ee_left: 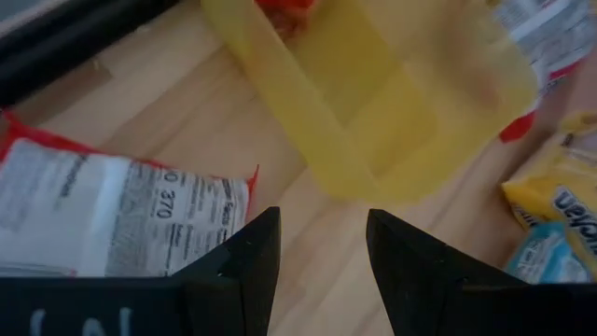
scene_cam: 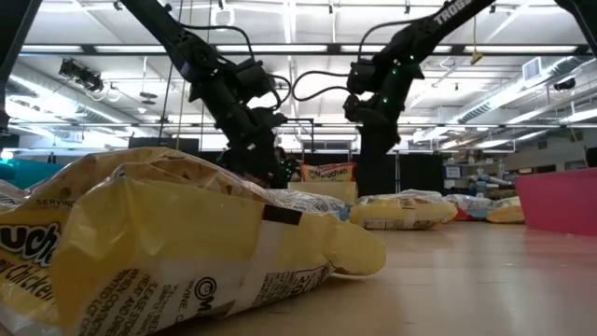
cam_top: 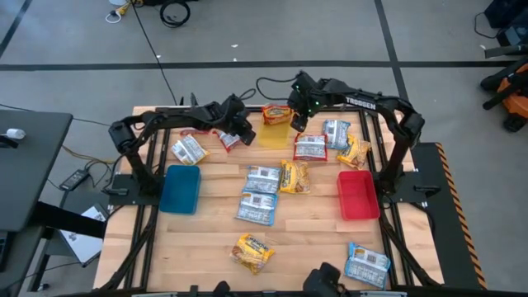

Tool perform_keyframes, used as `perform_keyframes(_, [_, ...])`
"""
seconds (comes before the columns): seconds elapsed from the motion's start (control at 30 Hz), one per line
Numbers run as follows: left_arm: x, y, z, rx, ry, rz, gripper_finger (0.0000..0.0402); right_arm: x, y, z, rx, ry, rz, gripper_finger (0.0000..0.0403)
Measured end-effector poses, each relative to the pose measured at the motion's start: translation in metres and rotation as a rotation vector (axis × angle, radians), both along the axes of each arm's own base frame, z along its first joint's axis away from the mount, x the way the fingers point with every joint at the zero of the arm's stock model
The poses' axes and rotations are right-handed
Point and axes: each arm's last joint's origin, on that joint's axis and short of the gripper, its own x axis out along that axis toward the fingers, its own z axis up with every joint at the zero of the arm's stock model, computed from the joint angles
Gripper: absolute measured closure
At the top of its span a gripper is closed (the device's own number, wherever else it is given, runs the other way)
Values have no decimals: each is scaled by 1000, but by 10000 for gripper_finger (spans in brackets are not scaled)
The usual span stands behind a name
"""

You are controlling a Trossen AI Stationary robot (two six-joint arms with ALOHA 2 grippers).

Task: Sort Maruchan noodles
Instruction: Put the bottom left red noodle pack into the yellow bin

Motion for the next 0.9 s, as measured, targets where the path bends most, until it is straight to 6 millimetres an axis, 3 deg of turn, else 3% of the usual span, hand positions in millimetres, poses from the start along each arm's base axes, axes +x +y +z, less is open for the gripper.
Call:
perform_keyframes(0.1, [8,-3,-8,-4,-16,21,237,9,7,-7,83,-106,-28,181])
perform_keyframes(0.3, [26,-8,-16,11,-108,19,237,38,20,-10,88,-275,-132,182])
perform_keyframes(0.57, [36,-21,-25,-37,-115,-36,237,60,19,-59,167,-169,-308,202])
perform_keyframes(0.7, [29,-24,-16,-61,-85,-39,237,64,14,-71,127,-155,-377,208])
perform_keyframes(0.9, [9,-14,15,-18,-101,0,237,66,7,-77,-16,-144,-467,209])
